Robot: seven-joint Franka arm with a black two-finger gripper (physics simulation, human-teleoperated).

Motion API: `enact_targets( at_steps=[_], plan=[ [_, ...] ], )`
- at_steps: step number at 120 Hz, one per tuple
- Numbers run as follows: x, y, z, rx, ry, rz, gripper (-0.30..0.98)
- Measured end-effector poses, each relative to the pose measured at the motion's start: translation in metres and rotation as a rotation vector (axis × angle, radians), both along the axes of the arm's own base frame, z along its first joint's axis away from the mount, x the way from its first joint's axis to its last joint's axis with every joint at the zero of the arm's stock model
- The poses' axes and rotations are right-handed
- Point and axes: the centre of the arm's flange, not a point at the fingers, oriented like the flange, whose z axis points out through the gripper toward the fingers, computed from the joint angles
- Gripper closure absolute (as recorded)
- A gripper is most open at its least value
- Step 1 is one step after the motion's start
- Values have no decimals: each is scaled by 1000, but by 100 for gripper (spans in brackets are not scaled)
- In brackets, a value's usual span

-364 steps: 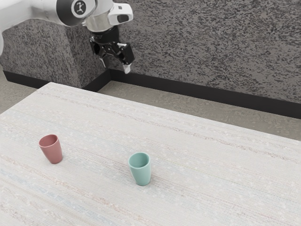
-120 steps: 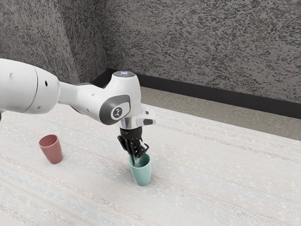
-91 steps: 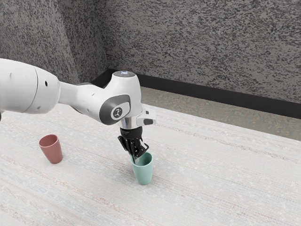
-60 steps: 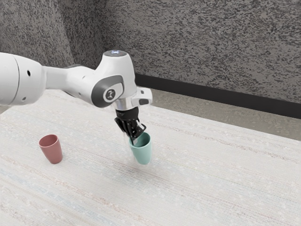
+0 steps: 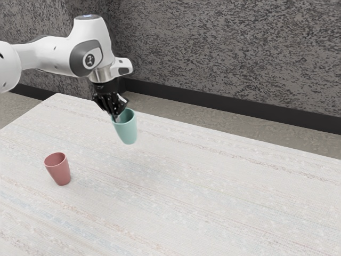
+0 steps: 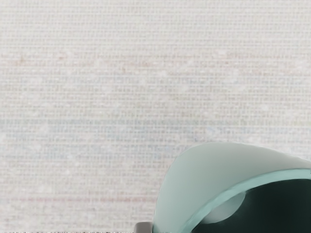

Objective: Place the right cup onto the left cup

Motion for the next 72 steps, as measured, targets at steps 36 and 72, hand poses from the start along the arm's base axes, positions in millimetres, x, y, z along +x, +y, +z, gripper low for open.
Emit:
enact_targets(
  at_steps=[36,72],
  plan=[
    [-20,101,-1,-2,31,88,79],
    [-52,192,-9,-12,67,173,79]
  ],
)
